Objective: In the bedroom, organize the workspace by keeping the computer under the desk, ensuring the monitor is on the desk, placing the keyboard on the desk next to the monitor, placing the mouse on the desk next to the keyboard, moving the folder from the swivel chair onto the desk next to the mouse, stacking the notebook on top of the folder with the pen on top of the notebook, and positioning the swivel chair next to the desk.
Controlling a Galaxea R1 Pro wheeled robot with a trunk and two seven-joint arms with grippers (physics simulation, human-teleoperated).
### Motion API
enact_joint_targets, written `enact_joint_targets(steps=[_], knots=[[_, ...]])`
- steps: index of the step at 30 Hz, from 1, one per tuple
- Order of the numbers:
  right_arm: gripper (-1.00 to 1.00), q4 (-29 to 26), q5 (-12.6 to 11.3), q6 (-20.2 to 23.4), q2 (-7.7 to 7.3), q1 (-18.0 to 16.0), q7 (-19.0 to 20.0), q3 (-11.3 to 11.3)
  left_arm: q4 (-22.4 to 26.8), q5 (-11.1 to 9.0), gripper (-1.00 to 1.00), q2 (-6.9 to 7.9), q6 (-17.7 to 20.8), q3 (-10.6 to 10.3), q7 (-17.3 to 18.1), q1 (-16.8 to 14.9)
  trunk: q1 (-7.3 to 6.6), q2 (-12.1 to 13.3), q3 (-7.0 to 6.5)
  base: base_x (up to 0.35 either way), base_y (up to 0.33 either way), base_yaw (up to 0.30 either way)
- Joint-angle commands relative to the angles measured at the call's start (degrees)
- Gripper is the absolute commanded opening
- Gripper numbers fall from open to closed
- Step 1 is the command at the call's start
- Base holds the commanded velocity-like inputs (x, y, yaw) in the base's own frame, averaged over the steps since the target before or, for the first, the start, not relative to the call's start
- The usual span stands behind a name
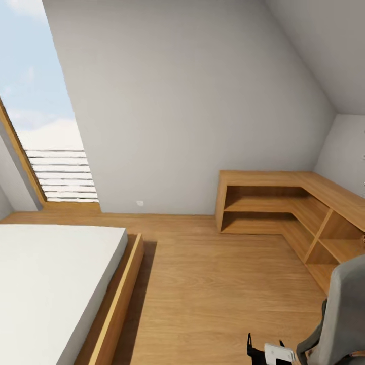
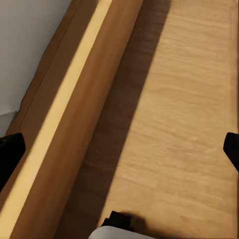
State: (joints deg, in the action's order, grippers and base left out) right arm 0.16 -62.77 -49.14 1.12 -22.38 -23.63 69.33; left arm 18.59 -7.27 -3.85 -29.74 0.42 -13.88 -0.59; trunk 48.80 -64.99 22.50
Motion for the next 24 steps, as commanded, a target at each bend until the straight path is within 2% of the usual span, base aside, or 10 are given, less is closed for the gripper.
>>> enact_joint_targets(steps=[1, 9, 24], knots=[[1.00, 0.02, -0.07, 0.01, 0.02, -0.03, -0.15, 0.46, -0.02, -0.38, 1.00, -0.02, -0.22, 0.02, 0.08, -0.02, 0.04, -0.03, 0.01, 0.328, 0.000, -0.160], [1.00, 0.02, -0.14, 0.08, 0.02, -0.03, 0.93, 0.46, -0.04, -0.38, 1.00, -0.02, -0.23, 0.02, 0.08, -0.02, 0.04, -0.03, -0.33, 0.328, 0.000, -0.121], [1.00, -0.02, -0.17, 0.10, 0.08, -0.05, 1.07, 0.45, -0.05, -0.38, 1.00, -0.02, -0.23, 0.02, 0.08, -0.02, 0.04, -0.03, -0.41, 0.329, 0.000, -0.013]])
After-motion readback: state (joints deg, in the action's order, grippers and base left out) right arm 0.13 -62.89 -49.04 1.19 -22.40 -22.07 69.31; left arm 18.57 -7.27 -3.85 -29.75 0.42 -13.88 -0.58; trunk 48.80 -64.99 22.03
